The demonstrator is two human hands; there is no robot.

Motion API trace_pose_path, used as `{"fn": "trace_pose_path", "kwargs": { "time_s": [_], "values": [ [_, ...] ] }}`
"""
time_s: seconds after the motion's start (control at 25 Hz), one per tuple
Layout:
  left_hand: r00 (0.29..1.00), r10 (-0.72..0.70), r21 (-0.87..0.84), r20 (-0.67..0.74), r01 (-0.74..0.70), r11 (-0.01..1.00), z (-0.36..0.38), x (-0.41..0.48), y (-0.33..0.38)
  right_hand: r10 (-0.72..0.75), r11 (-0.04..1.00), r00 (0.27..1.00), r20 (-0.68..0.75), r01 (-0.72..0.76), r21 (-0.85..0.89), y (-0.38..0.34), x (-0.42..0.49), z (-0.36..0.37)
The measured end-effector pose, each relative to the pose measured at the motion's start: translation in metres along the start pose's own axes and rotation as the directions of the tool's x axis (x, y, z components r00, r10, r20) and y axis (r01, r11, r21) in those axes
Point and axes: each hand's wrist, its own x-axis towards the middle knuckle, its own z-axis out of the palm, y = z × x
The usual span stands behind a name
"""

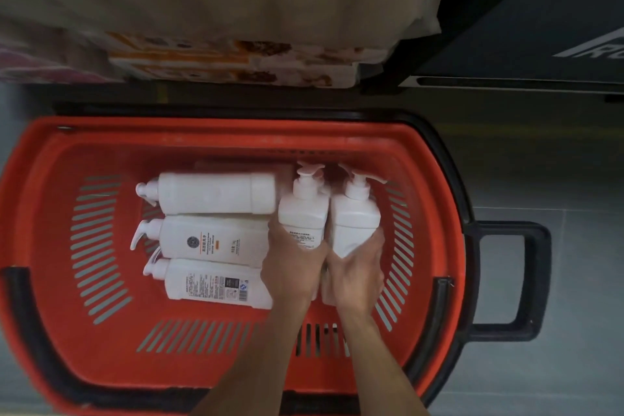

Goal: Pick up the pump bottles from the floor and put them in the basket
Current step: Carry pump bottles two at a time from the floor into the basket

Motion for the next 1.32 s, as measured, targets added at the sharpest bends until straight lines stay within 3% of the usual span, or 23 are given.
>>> {"fn": "trace_pose_path", "kwargs": {
  "time_s": [0.44,0.64,0.88,1.0,1.24,1.32],
  "values": [
    [0.996,0.091,-0.008,0.004,-0.091,0.996,0.002,0.007,-0.017,-0.046,0.999,0.999,-0.028,0.045,-0.015,0.01,0.008,0.006],
    [0.983,0.163,-0.001,-0.08,-0.164,0.986,-0.011,-0.001,-0.026,-0.013,1.0,1.0,-0.008,0.013,-0.011,0.009,0.003,0.0],
    [0.946,0.294,0.189,0.14,-0.317,0.93,-0.072,-0.021,-0.01,0.072,0.997,0.985,0.158,-0.065,-0.049,-0.019,-0.039,-0.049],
    [0.873,0.442,0.341,0.206,-0.487,0.804,-0.118,-0.047,0.01,0.017,0.987,0.974,0.226,0.02,-0.161,-0.039,-0.072,-0.085],
    [0.591,0.693,0.631,0.413,-0.734,0.25,-0.228,-0.125,0.062,-0.14,0.862,0.957,0.254,0.244,-0.443,-0.086,-0.157,-0.179],
    [0.522,0.738,0.646,0.428,-0.748,0.154,-0.258,-0.153,0.08,-0.178,0.819,0.954,0.242,0.28,-0.501,-0.099,-0.185,-0.215]
  ]
}}
